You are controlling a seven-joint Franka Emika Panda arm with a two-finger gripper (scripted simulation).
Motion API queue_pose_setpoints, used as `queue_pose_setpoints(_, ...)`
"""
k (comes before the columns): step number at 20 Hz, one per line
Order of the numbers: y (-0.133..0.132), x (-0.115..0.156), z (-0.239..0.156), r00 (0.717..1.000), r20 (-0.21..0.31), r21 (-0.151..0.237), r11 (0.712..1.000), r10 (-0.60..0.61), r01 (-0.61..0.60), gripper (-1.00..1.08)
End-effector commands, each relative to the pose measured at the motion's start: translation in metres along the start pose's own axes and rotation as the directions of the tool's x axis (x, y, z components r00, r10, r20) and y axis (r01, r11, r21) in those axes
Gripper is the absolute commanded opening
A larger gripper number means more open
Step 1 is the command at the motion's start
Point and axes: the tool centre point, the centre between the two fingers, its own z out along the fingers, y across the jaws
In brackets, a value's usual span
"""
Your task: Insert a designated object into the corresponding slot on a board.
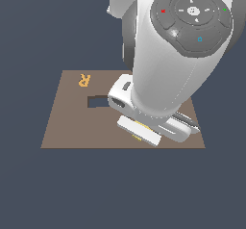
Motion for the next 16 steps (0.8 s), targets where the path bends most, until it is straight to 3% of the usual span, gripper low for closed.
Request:
queue_pose_setpoints(1,-0.003,0.006,0.004,1.0,-0.004,0.002,1.0,0.03,-0.03,1.0)
queue_pose_setpoints(16,-0.005,0.012,0.021,0.998,-0.007,0.003,0.998,0.062,-0.062,1.0)
